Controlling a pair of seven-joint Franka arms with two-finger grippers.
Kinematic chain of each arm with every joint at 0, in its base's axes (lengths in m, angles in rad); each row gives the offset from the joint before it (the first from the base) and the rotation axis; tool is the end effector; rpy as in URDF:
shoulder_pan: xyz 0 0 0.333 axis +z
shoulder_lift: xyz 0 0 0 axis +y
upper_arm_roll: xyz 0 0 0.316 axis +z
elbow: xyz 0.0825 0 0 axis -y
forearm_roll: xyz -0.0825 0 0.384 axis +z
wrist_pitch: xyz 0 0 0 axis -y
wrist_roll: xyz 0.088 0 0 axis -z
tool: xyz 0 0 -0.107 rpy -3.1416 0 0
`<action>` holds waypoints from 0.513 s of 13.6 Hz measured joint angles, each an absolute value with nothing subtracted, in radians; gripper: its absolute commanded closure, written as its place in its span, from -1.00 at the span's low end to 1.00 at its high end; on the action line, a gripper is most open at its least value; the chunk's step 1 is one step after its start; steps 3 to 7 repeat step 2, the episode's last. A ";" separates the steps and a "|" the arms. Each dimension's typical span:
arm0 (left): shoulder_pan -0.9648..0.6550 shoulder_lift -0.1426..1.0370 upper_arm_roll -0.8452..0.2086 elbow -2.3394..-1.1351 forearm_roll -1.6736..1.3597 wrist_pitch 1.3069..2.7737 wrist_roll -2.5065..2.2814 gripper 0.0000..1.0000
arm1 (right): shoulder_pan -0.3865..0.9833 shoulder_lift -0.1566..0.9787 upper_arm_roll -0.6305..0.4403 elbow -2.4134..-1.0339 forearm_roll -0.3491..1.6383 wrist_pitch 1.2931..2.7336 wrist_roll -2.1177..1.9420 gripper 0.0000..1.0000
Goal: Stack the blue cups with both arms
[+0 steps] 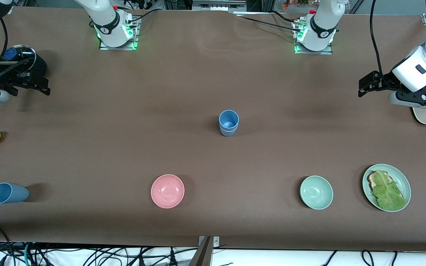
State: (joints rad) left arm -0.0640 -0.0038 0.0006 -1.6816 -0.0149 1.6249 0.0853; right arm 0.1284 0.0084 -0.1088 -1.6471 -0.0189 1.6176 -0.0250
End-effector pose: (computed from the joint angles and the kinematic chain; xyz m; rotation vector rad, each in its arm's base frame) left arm 0.5529 -0.0366 0.5788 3.1166 -0.2303 -0.0824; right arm 0.5586 0.0092 0.5878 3.1205 0.0715 -0.0592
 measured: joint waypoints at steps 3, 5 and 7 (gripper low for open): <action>-0.064 -0.004 0.001 -1.682 -0.015 1.625 0.085 -1.00 | 0.128 0.008 -0.109 -1.647 -0.019 1.612 -0.025 -1.00; -0.064 -0.004 0.001 -1.682 -0.015 1.625 0.085 -1.00 | 0.128 0.008 -0.109 -1.647 -0.019 1.612 -0.025 -1.00; -0.064 -0.004 0.001 -1.682 -0.015 1.625 0.085 -1.00 | 0.128 0.008 -0.109 -1.647 -0.019 1.612 -0.025 -1.00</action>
